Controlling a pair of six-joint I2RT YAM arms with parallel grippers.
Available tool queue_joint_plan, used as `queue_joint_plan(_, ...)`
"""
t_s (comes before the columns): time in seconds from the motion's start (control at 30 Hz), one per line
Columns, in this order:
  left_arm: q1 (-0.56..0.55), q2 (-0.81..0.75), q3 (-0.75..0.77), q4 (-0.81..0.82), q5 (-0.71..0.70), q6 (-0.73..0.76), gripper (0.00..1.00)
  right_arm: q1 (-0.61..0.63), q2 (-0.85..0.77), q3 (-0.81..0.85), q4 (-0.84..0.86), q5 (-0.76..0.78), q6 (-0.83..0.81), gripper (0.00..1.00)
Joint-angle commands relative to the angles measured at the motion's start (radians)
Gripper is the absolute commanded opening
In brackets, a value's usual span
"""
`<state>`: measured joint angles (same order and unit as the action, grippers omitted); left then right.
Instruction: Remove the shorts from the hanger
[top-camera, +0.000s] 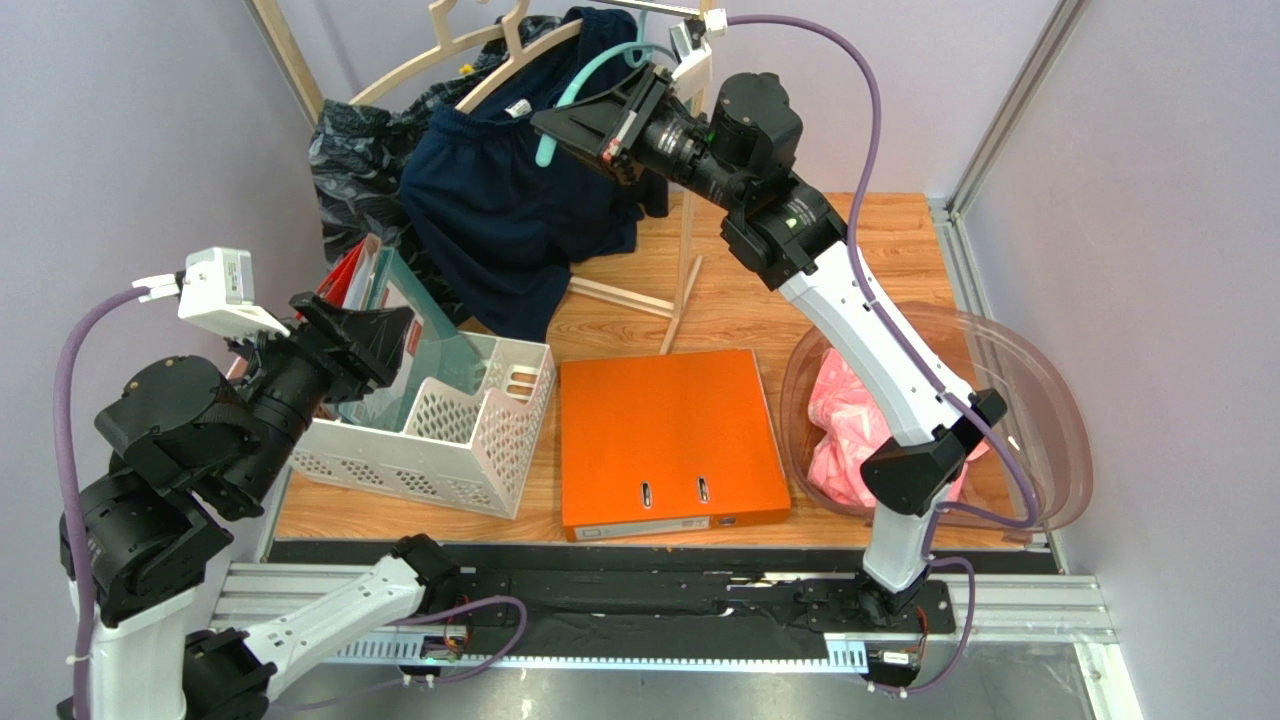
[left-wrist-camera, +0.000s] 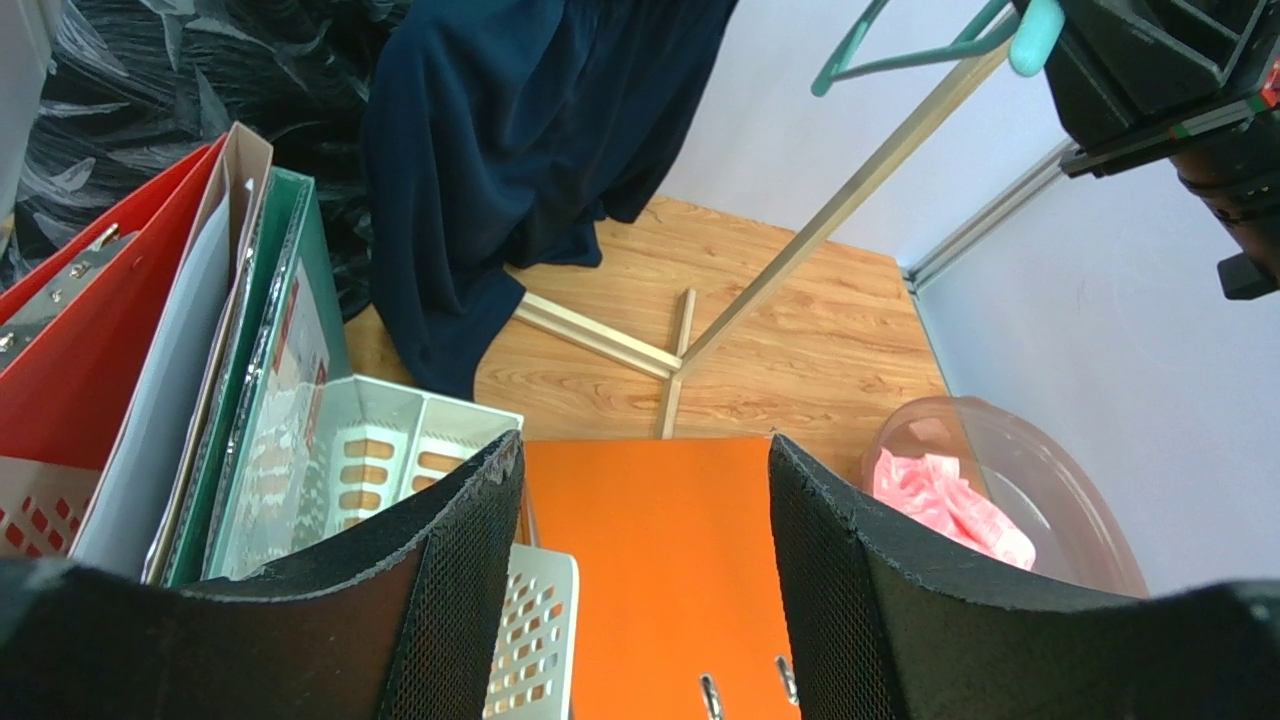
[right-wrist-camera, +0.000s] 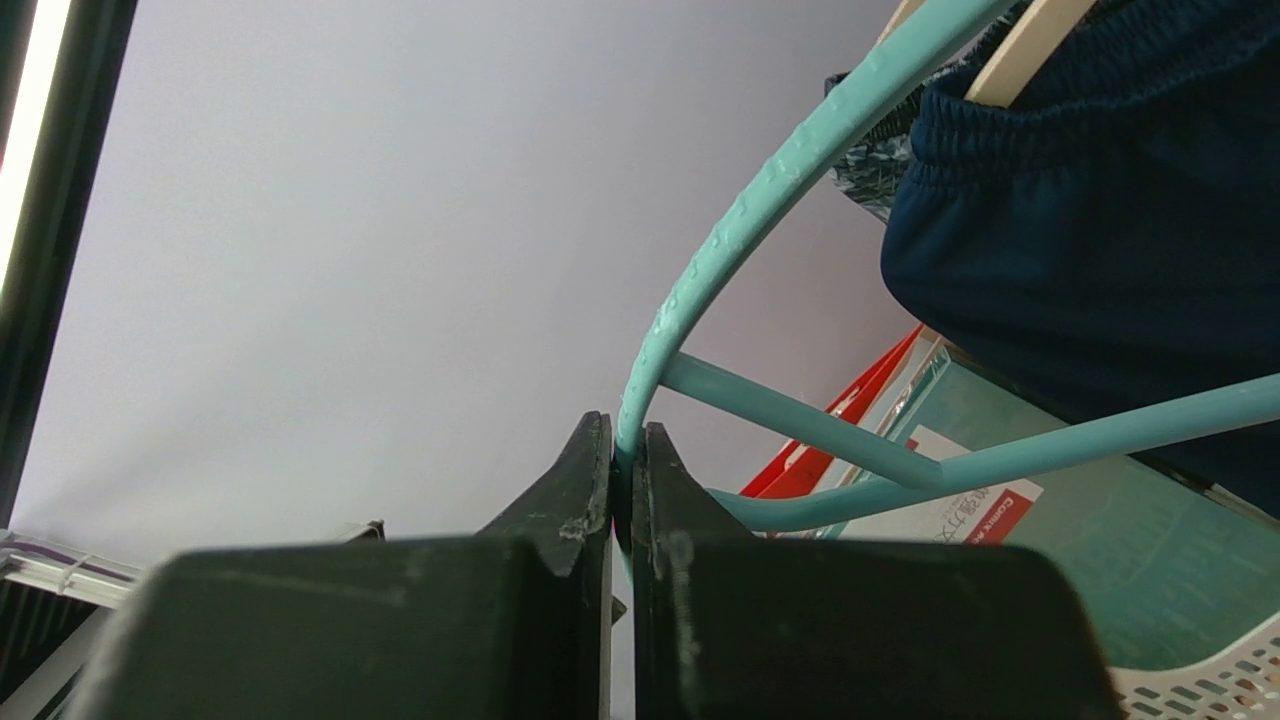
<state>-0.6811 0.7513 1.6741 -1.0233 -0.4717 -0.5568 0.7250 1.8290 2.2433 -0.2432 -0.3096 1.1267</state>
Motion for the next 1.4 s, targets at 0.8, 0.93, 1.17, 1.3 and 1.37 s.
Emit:
queue_joint_plan(0.8, 0.000, 0.020, -0.004, 0.029, 0.031, 0.001, 0.67, 0.045, -0.172, -0.220, -0.140, 0.003, -0.212, 0.23)
queue_joint_plan(0.93, -0.001, 0.029, 0.001, 0.031, 0.041, 0.006, 0.67, 0.044, -0.171, -0.185, -0.277, 0.075, -0.260, 0.36)
queue_joint_plan(1.17, 0.000, 0.057, 0.004, 0.032, 0.077, 0.017, 0.67, 0.044, -0.201, -0.159, -0.487, 0.156, -0.356, 0.55)
queue_joint_plan(1.3, -0.001, 0.080, 0.013, 0.035, 0.105, 0.032, 0.68, 0.044, -0.240, -0.142, -0.609, 0.217, -0.421, 0.78)
queue_joint_plan(1.37, 0.000, 0.091, 0.021, 0.040, 0.126, 0.038, 0.68, 0.044, -0.254, -0.131, -0.655, 0.268, -0.458, 0.84)
